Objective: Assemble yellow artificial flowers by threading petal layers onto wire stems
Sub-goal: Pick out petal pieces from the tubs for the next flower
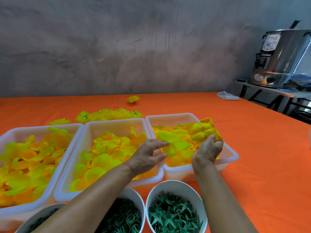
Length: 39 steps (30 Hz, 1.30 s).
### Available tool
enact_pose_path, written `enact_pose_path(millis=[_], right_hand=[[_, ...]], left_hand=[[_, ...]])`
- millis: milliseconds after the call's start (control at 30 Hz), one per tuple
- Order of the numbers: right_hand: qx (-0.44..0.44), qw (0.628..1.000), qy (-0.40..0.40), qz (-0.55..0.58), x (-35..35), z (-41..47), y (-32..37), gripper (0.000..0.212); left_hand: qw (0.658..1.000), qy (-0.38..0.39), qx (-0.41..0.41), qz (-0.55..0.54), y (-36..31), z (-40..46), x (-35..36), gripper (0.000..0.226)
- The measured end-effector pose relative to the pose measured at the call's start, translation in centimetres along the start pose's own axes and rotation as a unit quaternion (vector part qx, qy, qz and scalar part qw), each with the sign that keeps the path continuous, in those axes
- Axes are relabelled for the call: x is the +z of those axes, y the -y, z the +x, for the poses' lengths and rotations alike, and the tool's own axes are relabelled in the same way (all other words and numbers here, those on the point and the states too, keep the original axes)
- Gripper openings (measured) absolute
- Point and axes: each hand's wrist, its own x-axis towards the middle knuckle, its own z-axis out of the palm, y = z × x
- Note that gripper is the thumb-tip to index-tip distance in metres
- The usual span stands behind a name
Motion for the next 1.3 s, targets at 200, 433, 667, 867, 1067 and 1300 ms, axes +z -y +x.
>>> enact_pose_path(millis=[200,433,667,867,1067,1300], right_hand=[[0.025,0.989,0.112,0.093,0.0,-0.1,1.2,0.027],[0.08,0.927,0.361,0.068,-0.5,-1.9,2.1,0.016],[0.049,0.85,0.52,-0.066,-0.8,-3.0,2.2,0.014],[0.048,0.847,0.526,-0.062,-0.8,-2.8,2.1,0.023],[0.022,0.856,0.512,-0.071,-0.6,-2.7,2.0,0.023],[-0.013,0.858,0.506,-0.088,-0.8,-2.7,2.0,0.025]], left_hand=[[0.993,0.036,-0.001,0.109,0.0,0.3,0.3,0.028],[0.988,-0.148,0.021,0.042,-0.7,0.4,-0.5,0.028],[0.988,-0.145,0.015,-0.054,-0.8,0.3,-0.7,0.015],[0.983,-0.175,0.008,-0.056,-0.6,0.4,-0.8,0.005],[0.978,-0.183,-0.013,-0.101,-1.1,0.4,-0.7,0.022],[0.965,-0.257,0.052,0.006,-1.1,0.2,-1.0,0.032]])
